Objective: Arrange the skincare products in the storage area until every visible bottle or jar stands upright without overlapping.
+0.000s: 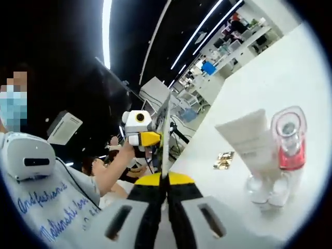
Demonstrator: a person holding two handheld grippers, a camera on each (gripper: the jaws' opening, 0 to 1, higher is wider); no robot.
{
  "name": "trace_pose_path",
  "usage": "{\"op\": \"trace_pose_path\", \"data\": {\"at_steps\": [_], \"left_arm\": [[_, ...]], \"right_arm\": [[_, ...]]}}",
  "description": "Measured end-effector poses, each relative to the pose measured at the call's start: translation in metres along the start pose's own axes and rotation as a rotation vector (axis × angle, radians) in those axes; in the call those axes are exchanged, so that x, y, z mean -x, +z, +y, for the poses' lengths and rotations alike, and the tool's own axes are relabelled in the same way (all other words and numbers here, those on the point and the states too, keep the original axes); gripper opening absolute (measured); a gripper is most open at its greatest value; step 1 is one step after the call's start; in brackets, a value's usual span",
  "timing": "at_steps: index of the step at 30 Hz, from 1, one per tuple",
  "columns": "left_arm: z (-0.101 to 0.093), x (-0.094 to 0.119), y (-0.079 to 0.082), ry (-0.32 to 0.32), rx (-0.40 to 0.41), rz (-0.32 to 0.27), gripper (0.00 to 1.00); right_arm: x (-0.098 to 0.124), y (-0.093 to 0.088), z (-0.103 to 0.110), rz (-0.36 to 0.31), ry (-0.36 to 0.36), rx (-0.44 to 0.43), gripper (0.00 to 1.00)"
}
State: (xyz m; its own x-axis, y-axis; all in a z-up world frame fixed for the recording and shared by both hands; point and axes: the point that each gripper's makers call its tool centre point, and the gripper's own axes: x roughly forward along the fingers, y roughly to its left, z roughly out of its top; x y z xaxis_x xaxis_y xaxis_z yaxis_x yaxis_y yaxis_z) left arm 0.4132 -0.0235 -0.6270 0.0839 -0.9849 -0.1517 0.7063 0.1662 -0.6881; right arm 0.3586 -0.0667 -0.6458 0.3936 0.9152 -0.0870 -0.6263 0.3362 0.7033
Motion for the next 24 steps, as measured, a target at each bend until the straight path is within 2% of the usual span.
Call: {"op": "trace_pose_path", "data": {"at_steps": [5,13,18,24], "left_arm": [[0.019,-0.004,-0.007,0.030,0.029,0.009,0.00],[0.033,-0.010,-0.020,0.035,0.074,0.032,0.00],[0.040,-0.012,-0.022,0.051,0.057,0.040,0.00],[0.053,-0.011,-0.025,0.085,0.058,0.053,0.05]], "right_arm": [[-0.004,-0.009,-0.009,0.015,-0.039,-0.017,0.02],[-0.004,-0.023,-0.022,0.019,-0.090,-0.059,0.02],[-0.003,-0.027,-0.026,0.013,-0.108,-0.078,0.02],[0.000,-0.033,-0.034,0.020,-0.126,-0.093,0.01]]}}
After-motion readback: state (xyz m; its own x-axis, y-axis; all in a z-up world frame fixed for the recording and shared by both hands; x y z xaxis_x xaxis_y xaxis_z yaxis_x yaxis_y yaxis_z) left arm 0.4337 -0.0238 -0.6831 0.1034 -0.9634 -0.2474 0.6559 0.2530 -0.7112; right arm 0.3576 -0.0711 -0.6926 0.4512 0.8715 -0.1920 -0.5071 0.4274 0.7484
